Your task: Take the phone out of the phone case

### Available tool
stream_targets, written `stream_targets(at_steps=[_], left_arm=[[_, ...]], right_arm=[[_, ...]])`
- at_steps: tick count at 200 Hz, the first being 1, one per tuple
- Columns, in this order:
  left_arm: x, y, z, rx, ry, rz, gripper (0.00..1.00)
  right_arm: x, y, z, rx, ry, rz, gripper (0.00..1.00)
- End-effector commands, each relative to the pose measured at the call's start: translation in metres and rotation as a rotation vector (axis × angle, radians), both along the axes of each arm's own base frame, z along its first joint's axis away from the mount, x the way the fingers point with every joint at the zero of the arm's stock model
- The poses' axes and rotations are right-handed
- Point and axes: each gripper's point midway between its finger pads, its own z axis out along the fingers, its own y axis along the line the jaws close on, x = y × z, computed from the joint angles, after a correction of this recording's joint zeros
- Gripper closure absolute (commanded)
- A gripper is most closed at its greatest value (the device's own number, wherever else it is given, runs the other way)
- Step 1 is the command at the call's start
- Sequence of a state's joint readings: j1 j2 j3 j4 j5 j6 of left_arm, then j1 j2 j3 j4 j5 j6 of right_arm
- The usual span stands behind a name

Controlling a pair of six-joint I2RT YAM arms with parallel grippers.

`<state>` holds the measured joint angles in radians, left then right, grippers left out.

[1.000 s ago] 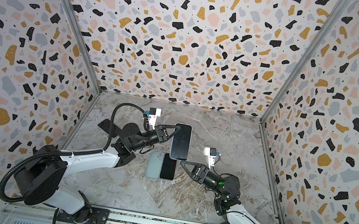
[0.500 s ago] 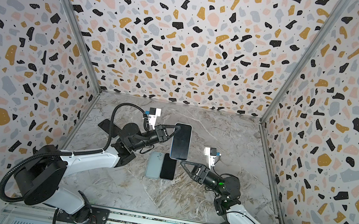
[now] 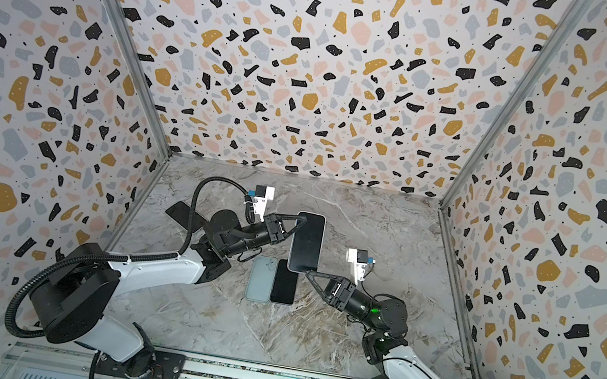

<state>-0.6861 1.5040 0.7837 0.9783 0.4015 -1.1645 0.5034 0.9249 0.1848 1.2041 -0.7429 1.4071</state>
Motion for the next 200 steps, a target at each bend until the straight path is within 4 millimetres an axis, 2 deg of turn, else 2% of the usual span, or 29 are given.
stream_targets(at_steps=[1, 50, 79, 200], left_arm=[[-0.011, 0.004, 0.036, -0.093, -0.108, -0.015, 1.00], [-0.008, 0.003, 0.036, -0.095, -0.100, -0.008, 1.00], [-0.005, 0.003, 0.034, -0.095, -0.093, 0.000, 1.00], [-0.006, 0.004, 0.038, -0.107, -0.098, -0.001, 1.00]], right_arm=[[-0.003, -0.003, 0.009, 0.029, -0.038, 0.002, 0.25], [-0.011, 0.000, 0.015, 0.037, -0.067, 0.026, 0.25], [-0.014, 0.005, 0.010, 0.027, -0.060, 0.038, 0.25], [-0.009, 0.007, 0.000, 0.016, -0.031, 0.025, 0.25]])
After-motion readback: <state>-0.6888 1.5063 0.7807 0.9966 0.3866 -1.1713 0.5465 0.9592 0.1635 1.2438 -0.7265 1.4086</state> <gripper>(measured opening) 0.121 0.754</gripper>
